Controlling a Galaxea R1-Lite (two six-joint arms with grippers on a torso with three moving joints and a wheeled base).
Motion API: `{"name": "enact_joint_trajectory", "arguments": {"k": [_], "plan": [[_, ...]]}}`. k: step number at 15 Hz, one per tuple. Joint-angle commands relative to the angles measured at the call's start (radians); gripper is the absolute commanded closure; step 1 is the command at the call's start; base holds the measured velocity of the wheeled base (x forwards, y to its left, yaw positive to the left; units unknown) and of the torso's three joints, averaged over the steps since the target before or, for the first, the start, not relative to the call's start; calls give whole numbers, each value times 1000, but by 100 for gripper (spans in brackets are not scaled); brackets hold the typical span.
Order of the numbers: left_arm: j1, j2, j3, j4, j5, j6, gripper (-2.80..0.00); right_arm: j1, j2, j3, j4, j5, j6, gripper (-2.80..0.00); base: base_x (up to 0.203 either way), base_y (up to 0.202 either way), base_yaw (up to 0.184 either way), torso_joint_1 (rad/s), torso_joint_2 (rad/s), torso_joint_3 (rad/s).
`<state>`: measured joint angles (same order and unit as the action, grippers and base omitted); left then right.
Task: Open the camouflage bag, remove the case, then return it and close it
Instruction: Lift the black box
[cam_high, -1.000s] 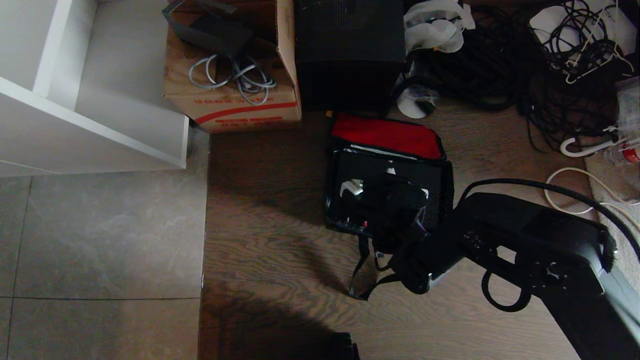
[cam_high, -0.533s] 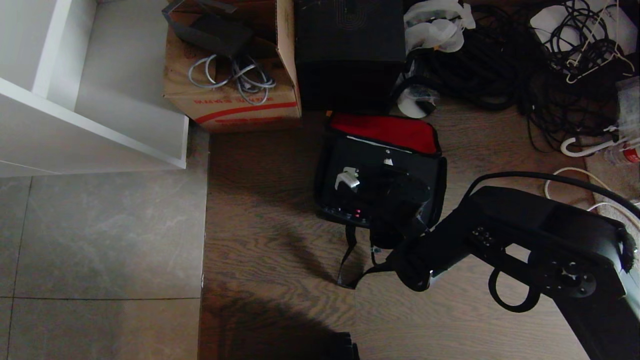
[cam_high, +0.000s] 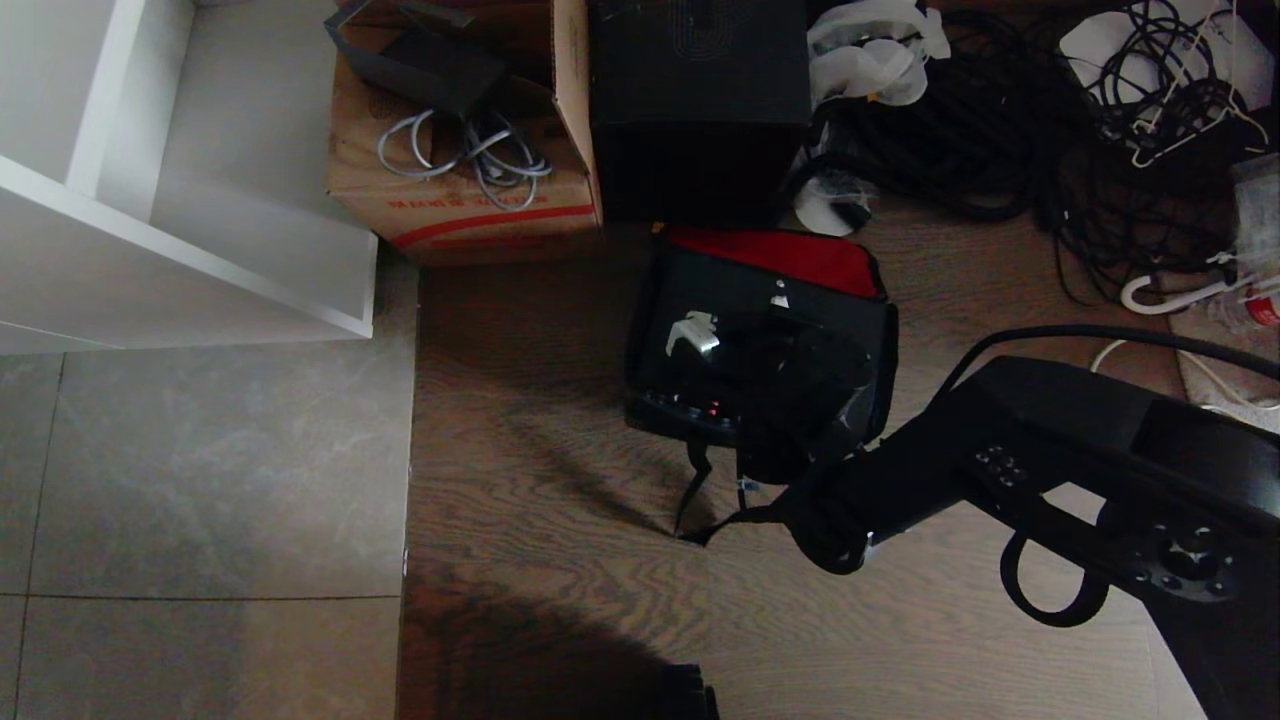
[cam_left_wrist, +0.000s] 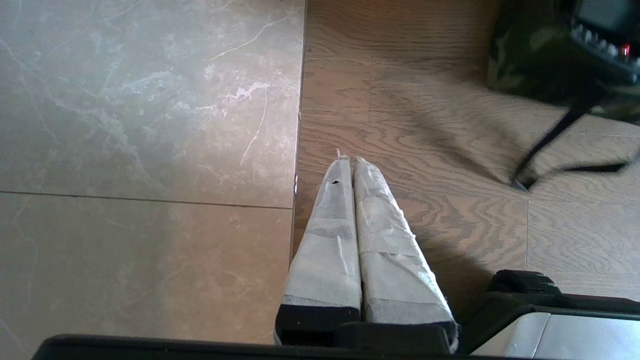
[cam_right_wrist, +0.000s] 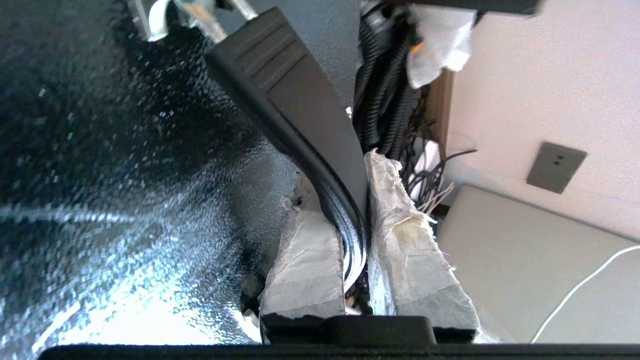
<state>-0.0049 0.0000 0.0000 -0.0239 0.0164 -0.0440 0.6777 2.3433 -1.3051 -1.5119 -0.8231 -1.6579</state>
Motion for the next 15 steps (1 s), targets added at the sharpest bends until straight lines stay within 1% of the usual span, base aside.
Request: {"name": "enact_joint_trajectory", "arguments": {"k": [1,5,8,10,15], "plan": [[0,-1,9,-1,0,0,0,14,-44,4,-5,-22,-7,0,0,0,0,0,0,0],[0,0,9,-1,0,0,0,37,-59,10,-5,-54,-7,0,0,0,0,0,0,0],[-1,-2,9,-1,0,0,0,36,-59,5,-10,-64,-7,0,0,0,0,0,0,0],[0,-2,8,-1,0,0,0,36,-41,35,-18,-69,-1,0,0,0,0,0,0,0],[-1,-1,8,-1,0,0,0,36,-24,21,-18,-93,-5,0,0,0,0,0,0,0]]}}
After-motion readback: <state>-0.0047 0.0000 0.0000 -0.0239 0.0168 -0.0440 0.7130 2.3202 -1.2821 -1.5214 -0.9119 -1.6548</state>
